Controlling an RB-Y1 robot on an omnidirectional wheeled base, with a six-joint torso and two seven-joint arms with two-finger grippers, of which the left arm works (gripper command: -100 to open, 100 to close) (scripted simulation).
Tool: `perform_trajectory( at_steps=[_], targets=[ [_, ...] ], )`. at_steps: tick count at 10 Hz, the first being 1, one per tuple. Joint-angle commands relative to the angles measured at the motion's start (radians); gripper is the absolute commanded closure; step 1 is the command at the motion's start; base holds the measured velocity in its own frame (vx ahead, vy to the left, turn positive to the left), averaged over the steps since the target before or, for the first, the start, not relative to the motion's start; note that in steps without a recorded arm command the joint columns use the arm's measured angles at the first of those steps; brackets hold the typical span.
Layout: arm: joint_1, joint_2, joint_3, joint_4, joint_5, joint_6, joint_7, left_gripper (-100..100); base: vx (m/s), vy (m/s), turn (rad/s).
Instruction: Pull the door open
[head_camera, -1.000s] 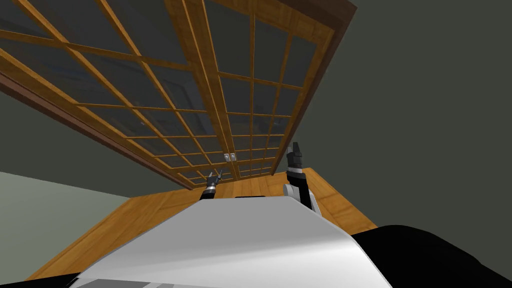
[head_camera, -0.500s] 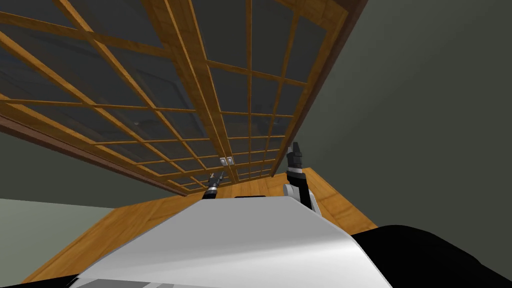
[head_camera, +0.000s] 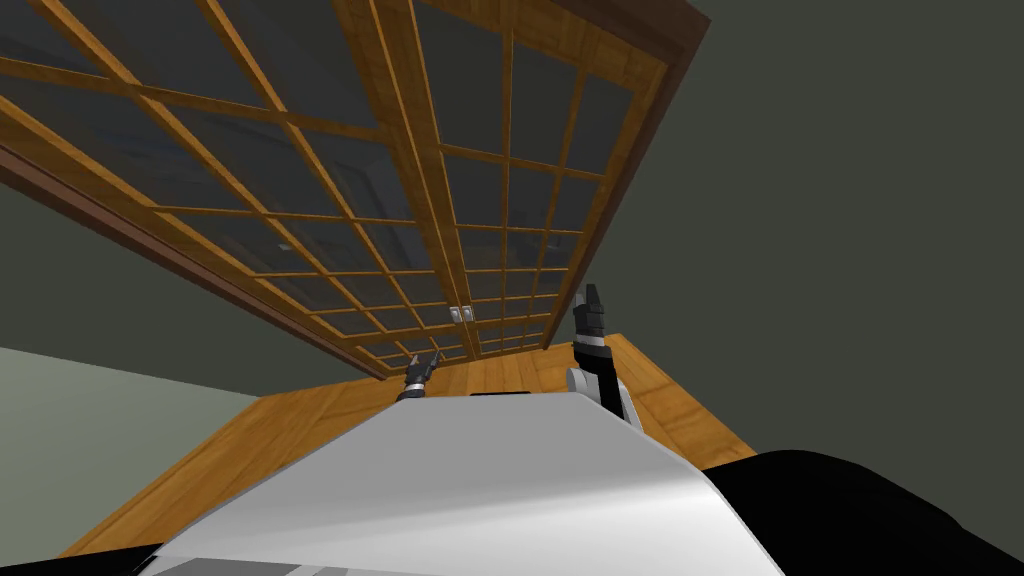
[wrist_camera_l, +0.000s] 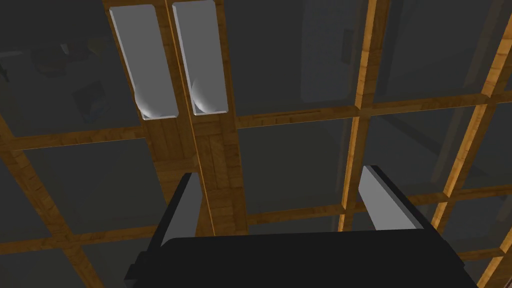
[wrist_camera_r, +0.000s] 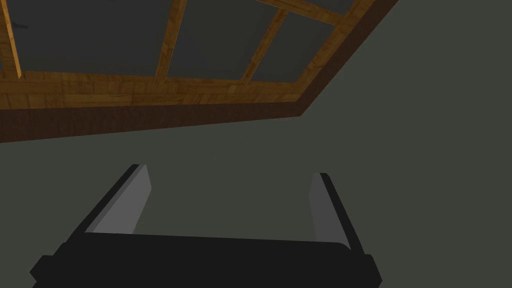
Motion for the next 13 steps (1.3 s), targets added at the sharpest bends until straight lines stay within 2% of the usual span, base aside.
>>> perform_trajectory(
  at_steps=[1, 4, 6, 8, 10, 11, 13],
  targets=[
    [0.014, 0.009, 0.020, 0.020, 0.008, -0.003, -0.008, -100, -0.179, 0.016, 0.026],
    [0.050, 0.031, 0.071, 0.055, 0.031, 0.004, -0.020, -100, -0.213, 0.035, 0.021],
    [0.053, 0.033, 0.078, 0.060, 0.033, 0.005, -0.021, -100, -0.092, 0.029, 0.000],
    [0.073, 0.047, 0.117, 0.086, 0.051, 0.010, -0.031, -100, -0.136, 0.042, -0.008],
    [0.075, 0.048, 0.120, 0.089, 0.053, 0.010, -0.032, -100, -0.070, 0.021, -0.006],
    [0.085, 0.056, 0.150, 0.108, 0.066, 0.014, -0.040, -100, -0.071, 0.019, -0.038],
    [0.091, 0.061, 0.168, 0.120, 0.074, 0.016, -0.046, -100, -0.106, 0.040, -0.034]
  ],
)
